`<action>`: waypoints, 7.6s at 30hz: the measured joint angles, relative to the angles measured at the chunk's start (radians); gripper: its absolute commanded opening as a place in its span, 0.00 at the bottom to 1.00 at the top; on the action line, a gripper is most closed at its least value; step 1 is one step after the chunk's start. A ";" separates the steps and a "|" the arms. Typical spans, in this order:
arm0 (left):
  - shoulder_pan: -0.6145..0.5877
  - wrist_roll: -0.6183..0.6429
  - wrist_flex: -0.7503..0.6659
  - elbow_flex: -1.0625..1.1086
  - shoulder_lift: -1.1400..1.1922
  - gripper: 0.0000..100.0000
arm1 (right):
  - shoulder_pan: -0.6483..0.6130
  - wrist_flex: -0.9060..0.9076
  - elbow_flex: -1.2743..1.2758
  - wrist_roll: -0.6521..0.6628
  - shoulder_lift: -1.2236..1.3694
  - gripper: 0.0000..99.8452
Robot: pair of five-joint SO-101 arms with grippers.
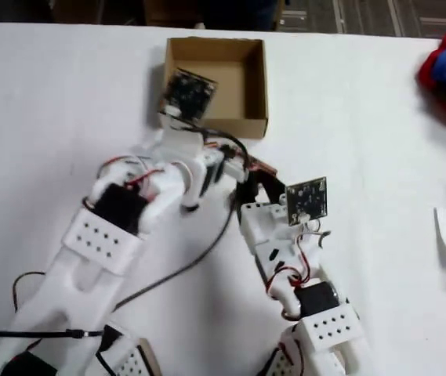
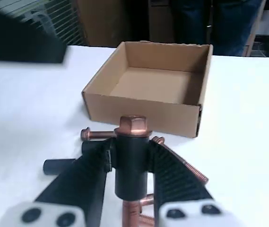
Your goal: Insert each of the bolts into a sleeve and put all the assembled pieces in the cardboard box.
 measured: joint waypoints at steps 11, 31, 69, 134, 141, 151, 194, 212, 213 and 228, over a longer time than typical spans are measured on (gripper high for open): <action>-0.295 0.000 0.000 0.058 -0.002 0.14 | 0.137 -0.005 -0.376 0.000 0.486 0.02; -0.637 -0.129 0.000 0.345 0.000 0.14 | 0.147 0.756 -3.006 -0.035 2.529 0.02; -0.637 -0.130 -0.187 0.486 0.000 0.14 | 0.130 0.773 -3.047 0.020 2.677 0.14; -0.637 -0.130 -0.190 0.486 0.000 0.14 | 0.172 1.448 -3.187 0.178 2.519 0.02; -0.658 -0.130 -0.178 0.486 0.000 0.14 | 0.043 1.606 -3.141 0.216 2.331 0.02; -1.123 -0.130 -0.078 0.437 0.000 0.14 | -0.241 1.608 -2.521 0.301 2.019 0.11; -0.781 -0.178 -0.017 0.496 0.006 0.14 | -0.020 1.600 -2.338 0.301 1.838 0.02; -0.009 -0.226 0.628 -0.549 0.991 0.14 | 0.749 1.327 -1.255 0.342 0.799 0.02; 0.023 -0.269 0.694 -0.661 1.073 0.14 | 0.787 1.304 -1.185 0.361 0.752 0.02; 0.236 -0.743 0.873 -1.531 1.625 0.14 | 1.249 1.155 -0.651 0.641 0.446 0.02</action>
